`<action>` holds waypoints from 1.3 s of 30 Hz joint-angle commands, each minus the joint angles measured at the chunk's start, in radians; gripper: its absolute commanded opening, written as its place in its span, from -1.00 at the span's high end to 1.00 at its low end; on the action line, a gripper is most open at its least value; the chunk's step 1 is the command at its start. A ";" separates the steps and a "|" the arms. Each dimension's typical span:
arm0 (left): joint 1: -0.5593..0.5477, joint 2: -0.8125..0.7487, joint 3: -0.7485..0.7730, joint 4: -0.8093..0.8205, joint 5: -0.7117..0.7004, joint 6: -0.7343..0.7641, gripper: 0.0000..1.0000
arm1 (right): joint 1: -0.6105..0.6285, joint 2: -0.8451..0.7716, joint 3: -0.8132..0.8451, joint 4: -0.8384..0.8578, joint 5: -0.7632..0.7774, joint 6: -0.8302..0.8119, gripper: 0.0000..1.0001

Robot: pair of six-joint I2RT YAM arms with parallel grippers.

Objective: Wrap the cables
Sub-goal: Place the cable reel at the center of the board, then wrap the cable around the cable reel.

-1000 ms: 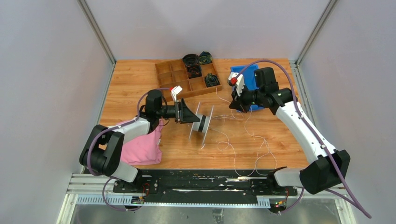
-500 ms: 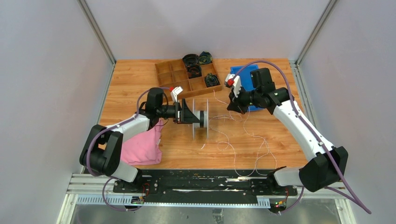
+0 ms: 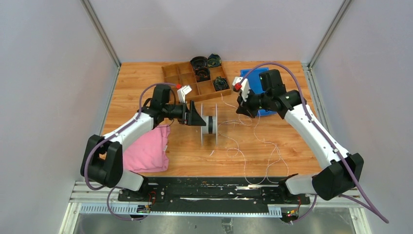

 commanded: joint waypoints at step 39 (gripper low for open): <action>-0.078 -0.170 0.075 -0.260 -0.256 0.421 -0.25 | 0.181 0.296 0.295 -0.242 0.288 -0.896 0.99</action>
